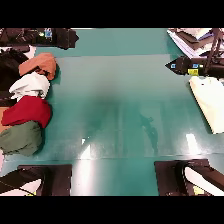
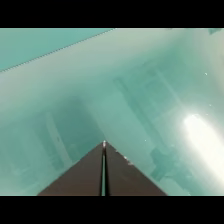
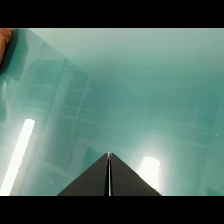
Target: Fold the shirts.
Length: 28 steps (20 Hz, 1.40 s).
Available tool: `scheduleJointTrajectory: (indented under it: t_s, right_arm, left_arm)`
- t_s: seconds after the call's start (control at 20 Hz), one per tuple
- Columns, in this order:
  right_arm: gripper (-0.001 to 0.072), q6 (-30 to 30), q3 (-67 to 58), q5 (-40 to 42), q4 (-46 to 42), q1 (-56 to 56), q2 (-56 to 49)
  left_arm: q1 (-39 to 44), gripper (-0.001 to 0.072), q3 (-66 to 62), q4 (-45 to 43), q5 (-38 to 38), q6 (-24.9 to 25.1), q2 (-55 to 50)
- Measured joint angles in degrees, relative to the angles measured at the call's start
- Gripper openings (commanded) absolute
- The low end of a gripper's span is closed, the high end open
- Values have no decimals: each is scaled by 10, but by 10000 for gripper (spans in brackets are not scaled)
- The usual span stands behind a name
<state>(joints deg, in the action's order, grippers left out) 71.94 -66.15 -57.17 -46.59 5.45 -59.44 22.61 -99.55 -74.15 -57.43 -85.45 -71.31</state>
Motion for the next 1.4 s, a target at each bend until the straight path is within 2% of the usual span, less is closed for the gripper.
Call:
scheduleJointTrajectory:
  t_s: [0.55, 0.7, 0.75, 0.8, 0.85, 0.9, 0.95, 1.1, 1.4]
  right_arm:
    - [17, 0, 0, 0, 0, 0, 0]
    - [18, 0, 0, 0, 0, 0, 0]
    - [18, 0, 0, 0, 0, 0, 0]
    - [17, 0, 0, 0, 0, 0, 0]
    - [17, 0, 0, 0, 0, 0, 0]
    - [18, 0, 0, 0, 0, 0, 0]
    - [18, 0, 0, 0, 1, 0, 0]
    - [18, 0, 0, 0, 3, 0, 0]
    - [18, 0, 0, -24, 5, 0, 0]
  left_arm:
    - [0, 25, 0, 0, 1, 0, 0]
    - [0, 28, 0, 2, 44, 2, -1]
    - [0, 247, 0, -3, 57, 10, -1]
    - [-1, 506, 0, -21, 70, 19, -1]
    - [-4, 621, 0, -50, 78, 20, -3]
    - [-12, 689, 0, -92, 85, 8, -7]
    - [-26, 713, 0, -134, 87, -9, -15]
    - [-90, 714, 0, -205, 87, -45, -55]
    - [-211, 714, 0, -250, 91, -71, -196]
